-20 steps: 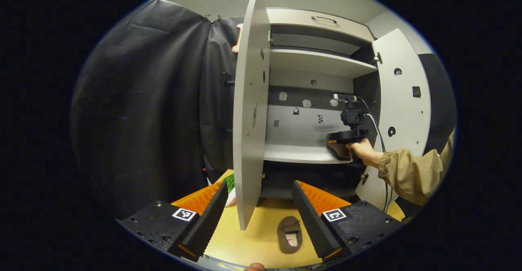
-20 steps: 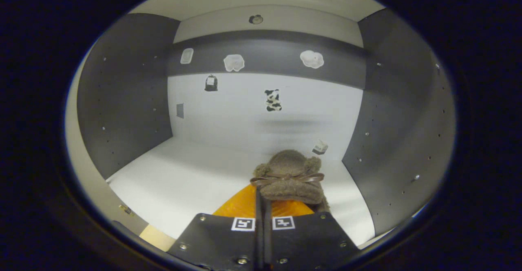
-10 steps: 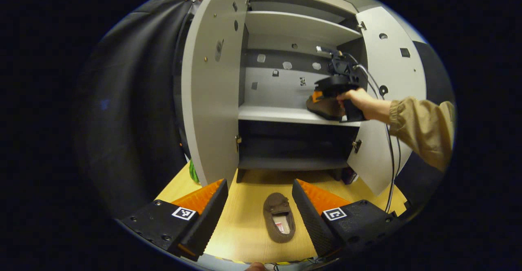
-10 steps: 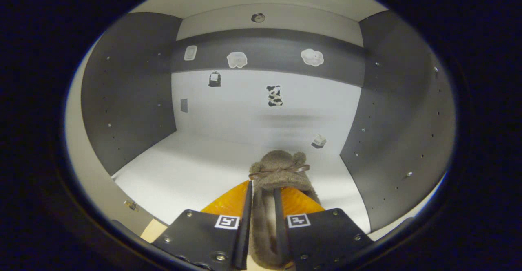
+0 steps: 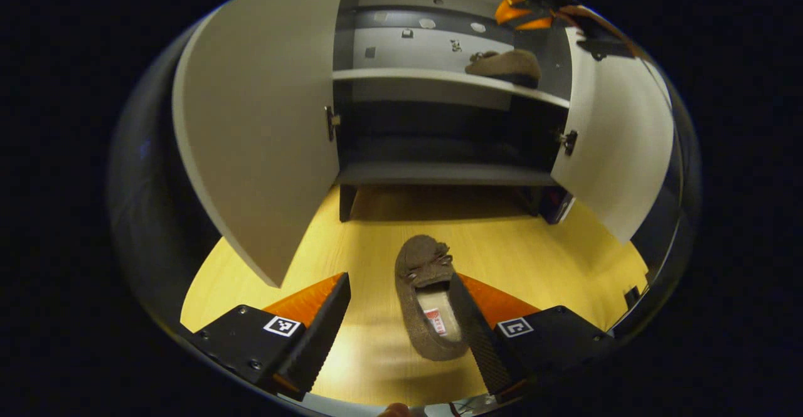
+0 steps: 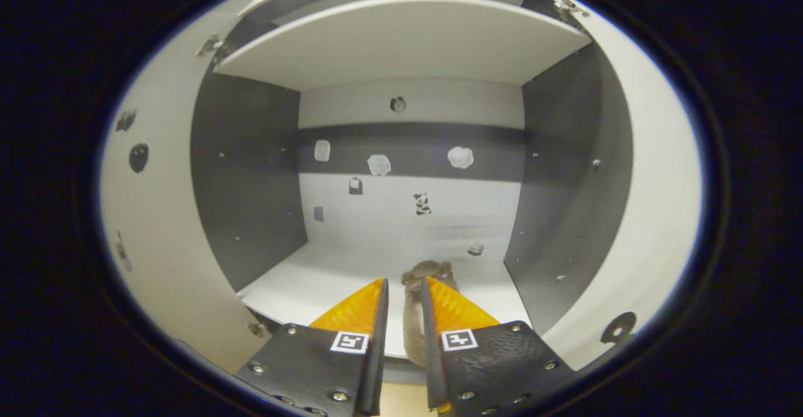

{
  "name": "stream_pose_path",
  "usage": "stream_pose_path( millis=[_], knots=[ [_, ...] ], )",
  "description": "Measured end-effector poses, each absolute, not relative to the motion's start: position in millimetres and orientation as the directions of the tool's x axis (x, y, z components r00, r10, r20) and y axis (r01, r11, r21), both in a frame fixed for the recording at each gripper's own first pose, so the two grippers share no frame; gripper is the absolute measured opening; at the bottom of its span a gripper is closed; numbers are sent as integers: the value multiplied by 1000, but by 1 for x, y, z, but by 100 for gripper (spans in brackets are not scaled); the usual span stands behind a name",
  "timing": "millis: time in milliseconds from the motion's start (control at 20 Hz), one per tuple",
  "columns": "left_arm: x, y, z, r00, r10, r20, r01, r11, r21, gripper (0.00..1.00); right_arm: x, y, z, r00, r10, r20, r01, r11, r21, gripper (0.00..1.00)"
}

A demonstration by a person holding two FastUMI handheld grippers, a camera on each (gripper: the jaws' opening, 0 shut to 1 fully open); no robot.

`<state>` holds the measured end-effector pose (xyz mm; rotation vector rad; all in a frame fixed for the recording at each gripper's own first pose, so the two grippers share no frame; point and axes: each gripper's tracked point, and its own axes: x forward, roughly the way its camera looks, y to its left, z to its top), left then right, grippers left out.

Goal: Grab one shoe with the right hand and put it into the shoe cabinet, grab the other shoe with the left hand and put it into the shoe cabinet; then close the right door with the right hand and the left door with the left hand.

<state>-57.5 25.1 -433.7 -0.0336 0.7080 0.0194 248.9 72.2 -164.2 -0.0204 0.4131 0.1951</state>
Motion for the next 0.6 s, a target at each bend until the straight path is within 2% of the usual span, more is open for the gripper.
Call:
stream_pose_path(
  millis=[50,100,150,250,400,500,550,600],
  knots=[
    [-54,24,-449,750,6,-661,-22,1000,-17,98,240,71,-150,904,192,-383,-193,981,35,31],
    [-50,24,-464,735,9,-678,-17,1000,-5,98,231,70,-136,909,198,-367,-193,980,50,28],
    [-47,24,-475,724,12,-689,-13,1000,3,98,221,67,-124,914,203,-351,-192,979,65,31],
    [-40,26,-503,701,18,-713,-18,1000,8,96,204,60,-101,923,205,-327,-189,979,79,28],
    [-28,28,-532,669,8,-743,2,1000,13,94,183,54,-73,935,206,-288,-191,978,80,28],
    [-21,25,-541,658,-6,-753,16,1000,5,84,172,49,-61,941,202,-273,-190,979,71,24],
    [-18,21,-548,648,-24,-761,32,999,-4,78,166,49,-58,941,203,-271,-191,979,70,28],
    [-11,18,-554,649,-37,-760,49,999,-7,65,160,51,-54,940,211,-269,-198,977,74,24]
  ],
)
